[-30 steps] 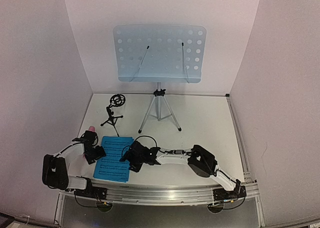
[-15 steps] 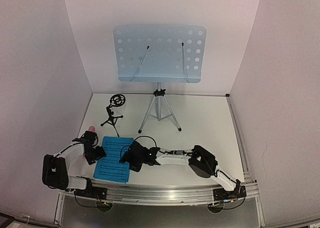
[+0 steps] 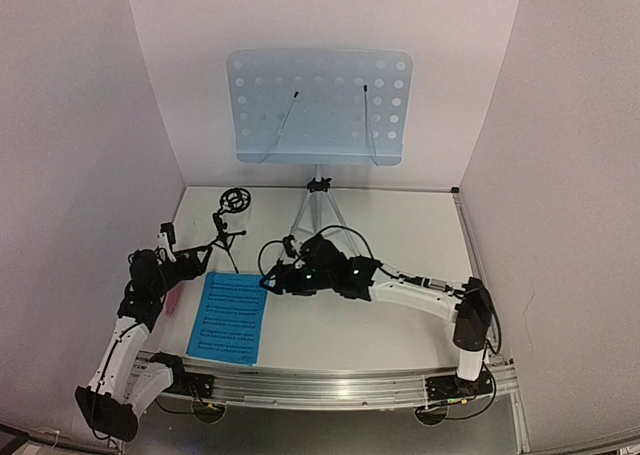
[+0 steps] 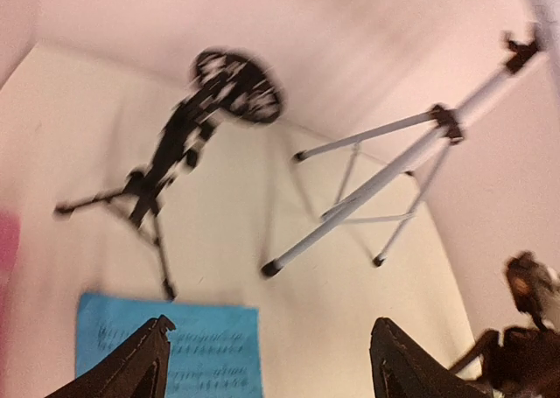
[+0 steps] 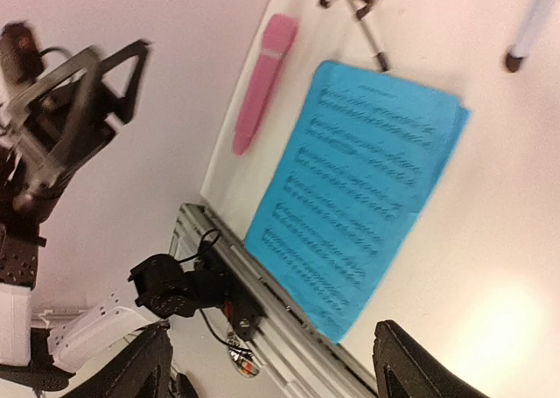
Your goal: Pack up the instrument practice props
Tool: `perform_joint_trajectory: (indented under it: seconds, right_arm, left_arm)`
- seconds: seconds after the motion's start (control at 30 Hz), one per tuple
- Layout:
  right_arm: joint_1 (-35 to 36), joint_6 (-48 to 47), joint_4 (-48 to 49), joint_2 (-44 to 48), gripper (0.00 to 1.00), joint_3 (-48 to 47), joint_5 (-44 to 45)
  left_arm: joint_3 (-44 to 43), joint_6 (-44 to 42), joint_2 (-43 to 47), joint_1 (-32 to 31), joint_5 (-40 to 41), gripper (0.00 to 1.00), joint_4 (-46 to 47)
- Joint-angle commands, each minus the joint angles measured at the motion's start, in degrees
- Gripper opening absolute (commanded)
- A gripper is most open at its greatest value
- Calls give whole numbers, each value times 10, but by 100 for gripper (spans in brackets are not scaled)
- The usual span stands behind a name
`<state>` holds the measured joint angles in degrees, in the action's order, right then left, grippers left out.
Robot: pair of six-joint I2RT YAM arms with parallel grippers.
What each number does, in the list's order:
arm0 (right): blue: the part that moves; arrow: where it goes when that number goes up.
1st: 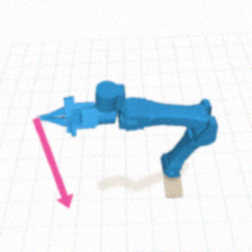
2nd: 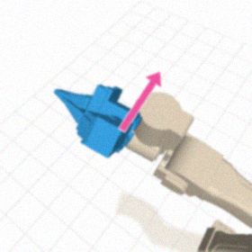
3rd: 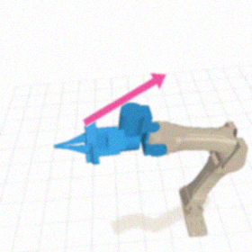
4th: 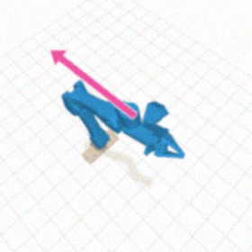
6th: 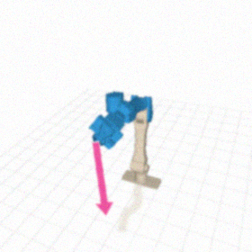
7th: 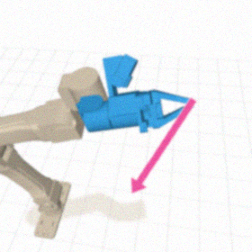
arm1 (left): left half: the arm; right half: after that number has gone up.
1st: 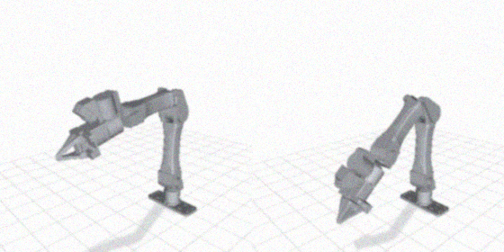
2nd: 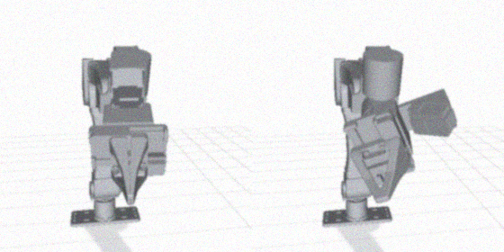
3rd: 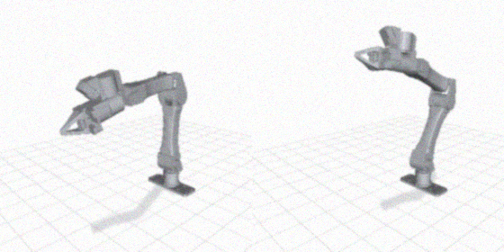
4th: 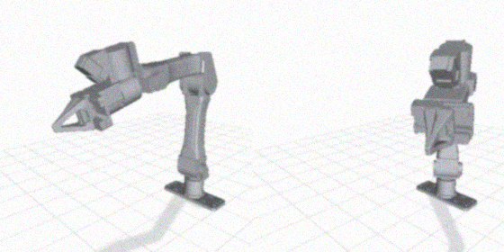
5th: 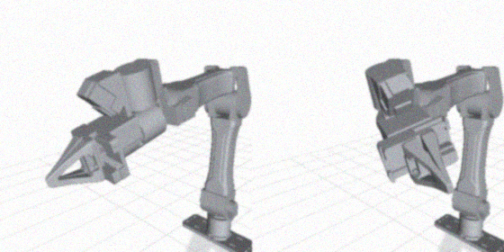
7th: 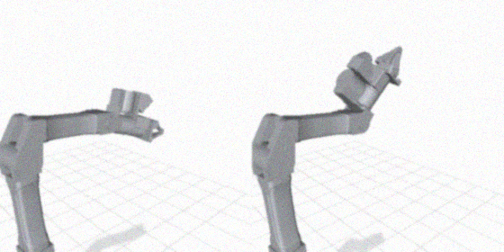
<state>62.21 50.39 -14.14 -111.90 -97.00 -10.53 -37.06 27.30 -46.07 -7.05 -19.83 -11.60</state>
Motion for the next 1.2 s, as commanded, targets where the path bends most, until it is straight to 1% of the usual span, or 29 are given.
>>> perform_joint_trajectory:
  seconds: [0.0, 0.1, 0.17, 0.23, 0.3, 0.4, 0.47, 0.53, 0.67, 0.77, 0.9, 1.0, 1.17]
  right_arm:
    - [-73, -31, -49, 77, 77, 104, -1]
    - [-133, -21, -48, 115, 77, 153, -20]
    - [-168, -35, -47, 138, 77, 169, -25]
    - [-202, -50, -47, 155, 77, 178, -34]
    - [-237, -58, -47, 167, 78, 193, -45]
    - [-266, -78, -45, 182, 78, 214, -53]
    - [-283, -83, -44, 193, 78, 226, -55]
    - [-299, -85, -42, 201, 78, 237, -58]
    - [-324, -91, -40, 209, 78, 247, -72]
    - [-336, -90, -40, 209, 78, 249, -80]
    - [-340, -88, -40, 201, 78, 242, -90]
    - [-341, -89, -41, 192, 78, 234, -101]
    - [-342, -83, -40, 186, 78, 235, -113]
  left_arm:
    - [7, -82, -42, -43, -107, 77, 275]
    - [-36, -155, -138, -116, -93, 78, 354]
    - [-85, -175, -206, -145, -93, 79, 409]
    - [-141, -185, -287, -173, -87, 79, 442]
    - [-196, -205, -345, -195, -75, 78, 478]
    - [-229, -255, -413, -228, -72, 79, 550]
    - [-250, -259, -465, -240, -61, 80, 609]
    - [-300, -241, -525, -245, -46, 80, 637]
    - [-413, -216, -623, -252, -13, 82, 663]
    - [-472, -198, -675, -253, 17, 83, 679]
    - [-530, -173, -731, -253, 31, 83, 693]
    - [-575, -160, -762, -256, 20, 81, 677]
    - [-627, -157, -807, -260, 28, 78, 661]
